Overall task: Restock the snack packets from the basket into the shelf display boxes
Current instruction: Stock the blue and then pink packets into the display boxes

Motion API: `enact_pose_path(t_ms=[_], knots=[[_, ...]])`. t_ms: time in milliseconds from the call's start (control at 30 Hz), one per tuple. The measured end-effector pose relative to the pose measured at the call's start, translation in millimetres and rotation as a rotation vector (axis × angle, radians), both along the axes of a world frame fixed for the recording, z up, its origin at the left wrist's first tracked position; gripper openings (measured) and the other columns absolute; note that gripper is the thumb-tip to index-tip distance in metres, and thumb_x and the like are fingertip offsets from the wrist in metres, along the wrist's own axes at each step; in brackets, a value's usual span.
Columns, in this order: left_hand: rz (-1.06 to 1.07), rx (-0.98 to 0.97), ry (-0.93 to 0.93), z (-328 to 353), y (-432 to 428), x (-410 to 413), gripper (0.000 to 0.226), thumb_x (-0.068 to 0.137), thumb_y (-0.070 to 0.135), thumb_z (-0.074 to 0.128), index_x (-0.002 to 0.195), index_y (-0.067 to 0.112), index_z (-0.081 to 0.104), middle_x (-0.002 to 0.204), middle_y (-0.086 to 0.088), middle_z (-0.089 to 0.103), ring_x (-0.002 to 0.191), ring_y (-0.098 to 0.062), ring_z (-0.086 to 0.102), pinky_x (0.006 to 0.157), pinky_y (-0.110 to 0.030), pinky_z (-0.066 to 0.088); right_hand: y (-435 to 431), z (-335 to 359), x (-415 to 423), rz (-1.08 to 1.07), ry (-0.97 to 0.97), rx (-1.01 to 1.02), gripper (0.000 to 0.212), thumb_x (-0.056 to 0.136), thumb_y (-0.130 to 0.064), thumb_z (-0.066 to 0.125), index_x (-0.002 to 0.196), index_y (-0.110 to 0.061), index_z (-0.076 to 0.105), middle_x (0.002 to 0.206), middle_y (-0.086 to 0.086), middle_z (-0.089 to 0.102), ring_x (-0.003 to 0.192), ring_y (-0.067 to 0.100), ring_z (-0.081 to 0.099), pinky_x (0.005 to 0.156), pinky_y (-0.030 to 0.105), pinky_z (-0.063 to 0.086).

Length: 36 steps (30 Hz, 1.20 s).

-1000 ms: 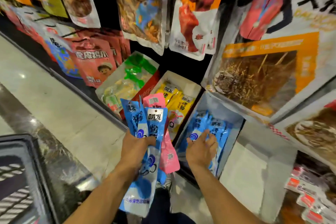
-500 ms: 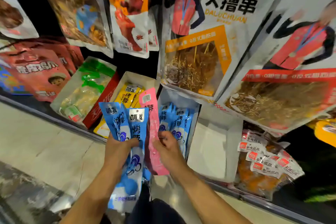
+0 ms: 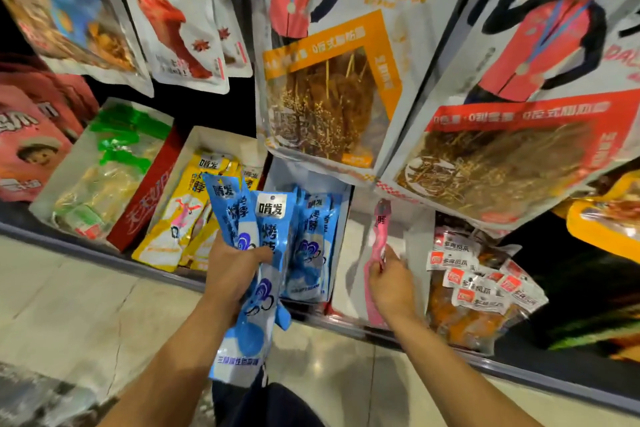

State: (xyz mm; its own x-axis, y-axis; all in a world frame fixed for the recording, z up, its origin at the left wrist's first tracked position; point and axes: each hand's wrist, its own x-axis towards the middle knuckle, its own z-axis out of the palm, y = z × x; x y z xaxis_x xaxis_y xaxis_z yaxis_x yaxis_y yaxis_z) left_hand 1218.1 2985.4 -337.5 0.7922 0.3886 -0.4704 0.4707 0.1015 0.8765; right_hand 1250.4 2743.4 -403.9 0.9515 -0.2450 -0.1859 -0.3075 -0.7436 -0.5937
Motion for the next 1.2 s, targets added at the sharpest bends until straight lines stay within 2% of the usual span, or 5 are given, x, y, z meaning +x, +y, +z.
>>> enact_pose_path(t_ms=[233, 633, 800, 967, 1200], knots=[[-0.030, -0.001, -0.018, -8, -17, 16, 0.041, 0.075, -0.010, 0.072, 0.110, 0.007, 0.059, 0.077, -0.001, 0.070, 0.044, -0.002, 0.063, 0.036, -0.017, 0.046, 38, -42, 29, 0.091, 0.216, 0.063, 0.052, 0.100, -0.027, 0.036, 0.152, -0.020, 0.029, 0.138, 0.016, 0.035, 0.129, 0.037, 0.036, 0.113, 0.040, 0.031], [-0.053, 0.003, 0.006, -25, -16, 11, 0.038, 0.076, -0.008, 0.073, 0.105, 0.012, 0.059, 0.076, 0.001, 0.070, 0.046, -0.005, 0.064, 0.036, -0.017, 0.045, 26, -81, 18, -0.076, 0.251, -0.093, 0.059, 0.096, -0.043, 0.047, 0.151, -0.040, 0.023, 0.128, 0.011, 0.033, 0.111, 0.032, 0.048, 0.097, 0.046, 0.048], [-0.009, -0.025, -0.001, -25, -8, 8, 0.041, 0.075, -0.008, 0.074, 0.105, 0.016, 0.059, 0.080, -0.002, 0.072, 0.059, -0.017, 0.068, 0.042, -0.023, 0.049, 53, -27, -3, -0.041, -0.283, 0.233, 0.037, 0.098, -0.028, 0.053, 0.135, -0.027, 0.051, 0.126, -0.003, 0.044, 0.114, 0.016, 0.045, 0.104, 0.035, 0.041], [0.068, -0.079, -0.051, -14, 4, 4, 0.048, 0.071, -0.011, 0.078, 0.111, 0.011, 0.063, 0.095, -0.007, 0.076, 0.075, -0.023, 0.072, 0.056, -0.030, 0.058, 105, 16, -40, 0.399, 0.154, 0.670, 0.065, 0.085, -0.043, 0.071, 0.140, -0.043, 0.038, 0.120, -0.012, 0.059, 0.102, -0.002, 0.060, 0.091, 0.027, 0.054], [0.012, -0.190, -0.137, 6, 21, 3, 0.036, 0.081, -0.003, 0.075, 0.112, 0.013, 0.066, 0.098, -0.007, 0.076, 0.070, -0.013, 0.075, 0.052, -0.020, 0.056, 128, 24, -37, 0.341, 0.248, 0.737, 0.061, 0.076, -0.031, 0.074, 0.125, -0.053, 0.045, 0.113, -0.022, 0.066, 0.104, 0.004, 0.066, 0.095, 0.039, 0.054]])
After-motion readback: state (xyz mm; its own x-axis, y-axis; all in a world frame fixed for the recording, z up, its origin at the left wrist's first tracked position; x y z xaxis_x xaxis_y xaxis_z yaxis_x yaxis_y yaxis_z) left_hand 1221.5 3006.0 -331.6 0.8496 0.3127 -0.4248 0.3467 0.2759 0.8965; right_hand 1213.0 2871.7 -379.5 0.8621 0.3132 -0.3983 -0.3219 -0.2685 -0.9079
